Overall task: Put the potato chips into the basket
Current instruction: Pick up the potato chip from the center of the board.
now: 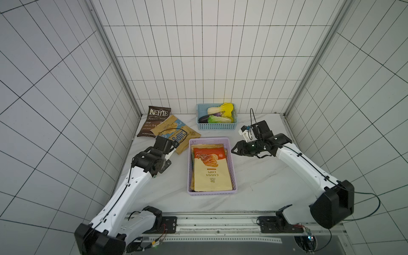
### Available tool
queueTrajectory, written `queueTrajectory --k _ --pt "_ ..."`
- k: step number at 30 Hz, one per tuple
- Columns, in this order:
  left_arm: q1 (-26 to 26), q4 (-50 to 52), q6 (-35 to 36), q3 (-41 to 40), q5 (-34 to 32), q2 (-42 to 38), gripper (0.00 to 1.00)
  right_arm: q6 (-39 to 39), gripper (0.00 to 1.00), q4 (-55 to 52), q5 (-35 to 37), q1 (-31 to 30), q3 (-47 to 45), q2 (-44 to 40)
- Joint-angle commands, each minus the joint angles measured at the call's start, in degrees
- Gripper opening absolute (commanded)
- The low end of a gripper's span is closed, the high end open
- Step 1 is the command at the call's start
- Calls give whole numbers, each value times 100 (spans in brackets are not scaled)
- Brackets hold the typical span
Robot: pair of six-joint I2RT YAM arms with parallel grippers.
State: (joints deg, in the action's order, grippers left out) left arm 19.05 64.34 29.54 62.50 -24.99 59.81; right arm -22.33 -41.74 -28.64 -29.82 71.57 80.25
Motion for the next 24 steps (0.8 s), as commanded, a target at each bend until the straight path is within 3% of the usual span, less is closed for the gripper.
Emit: queueTrajectory --k 1,14,24 --pt "-17 -45 334 473 -213 -254 0 -85 48 150 14 59 164 -132" --pt "51 205 880 2626 512 162 0 -221 47 704 -337 46 103 -355" --pt "900 -472 1503 3563 1312 757 0 -220 46 763 -56 55 67 -386"
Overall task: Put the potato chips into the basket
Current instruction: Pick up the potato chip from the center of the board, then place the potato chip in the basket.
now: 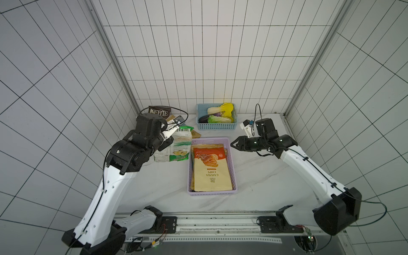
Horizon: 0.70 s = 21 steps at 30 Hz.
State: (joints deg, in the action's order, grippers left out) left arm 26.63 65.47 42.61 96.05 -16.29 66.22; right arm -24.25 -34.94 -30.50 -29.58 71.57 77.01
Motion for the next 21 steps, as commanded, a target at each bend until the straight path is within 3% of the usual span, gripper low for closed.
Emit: queueTrajectory --k 1,10,21 --pt "223 -719 222 210 507 192 0 -44 46 78 216 28 38 -79" --pt "993 -1798 357 130 638 931 0 -115 46 -22 475 207 -112 -250" --pt "1373 -3559 842 -458 541 1794 0 -141 46 -74 490 391 -277 -464"
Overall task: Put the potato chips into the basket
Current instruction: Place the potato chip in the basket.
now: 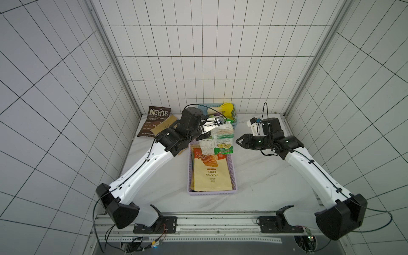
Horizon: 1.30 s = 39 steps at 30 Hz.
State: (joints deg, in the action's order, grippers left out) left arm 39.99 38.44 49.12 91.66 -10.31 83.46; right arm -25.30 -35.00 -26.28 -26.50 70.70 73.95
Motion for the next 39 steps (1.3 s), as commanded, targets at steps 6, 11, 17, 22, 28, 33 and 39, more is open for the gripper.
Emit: queueTrajectory --k 6,11,17,22,28,33,39 --pt "36 -1153 390 -16 -144 335 0 -28 46 -86 -7 163 -284 -226" --pt "29 -1247 517 -25 -332 499 0 -24 46 -94 -60 189 -254 -207" --pt "86 -1110 543 -699 -349 218 0 -11 46 -108 -20 231 -293 -267" --pt "190 -1005 467 -1525 -470 -191 0 7 46 -160 -47 291 -280 -335" --pt "514 0 -131 -1922 -260 -686 0 22 46 -195 -59 352 -259 -349" --pt "855 1274 -588 -1955 444 -918 0 -1 46 -200 -81 383 -227 -311" --pt "1234 1808 -544 -2512 395 -989 0 -28 46 -221 -151 409 -183 -252"
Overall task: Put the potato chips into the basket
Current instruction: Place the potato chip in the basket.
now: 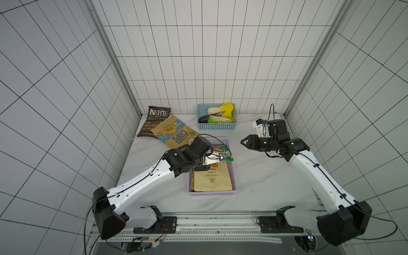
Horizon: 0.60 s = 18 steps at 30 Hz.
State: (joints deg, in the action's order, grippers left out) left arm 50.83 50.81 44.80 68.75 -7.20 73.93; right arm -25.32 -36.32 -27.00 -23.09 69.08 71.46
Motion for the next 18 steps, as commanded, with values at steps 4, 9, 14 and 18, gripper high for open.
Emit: queueTrajectory --k 4,9,14,18 --pt "287 1486 -85 -227 807 74 8 -8 46 -139 -118 94 17 90" --pt "283 2372 -227 347 1664 163 79 -90 47 -101 -494 87 72 372" --pt "-183 2444 -316 1000 2301 -109 98 -133 47 138 -973 -270 37 639" --pt "-1010 2023 -663 1227 2704 -51 97 -29 45 80 -1306 -848 119 926"
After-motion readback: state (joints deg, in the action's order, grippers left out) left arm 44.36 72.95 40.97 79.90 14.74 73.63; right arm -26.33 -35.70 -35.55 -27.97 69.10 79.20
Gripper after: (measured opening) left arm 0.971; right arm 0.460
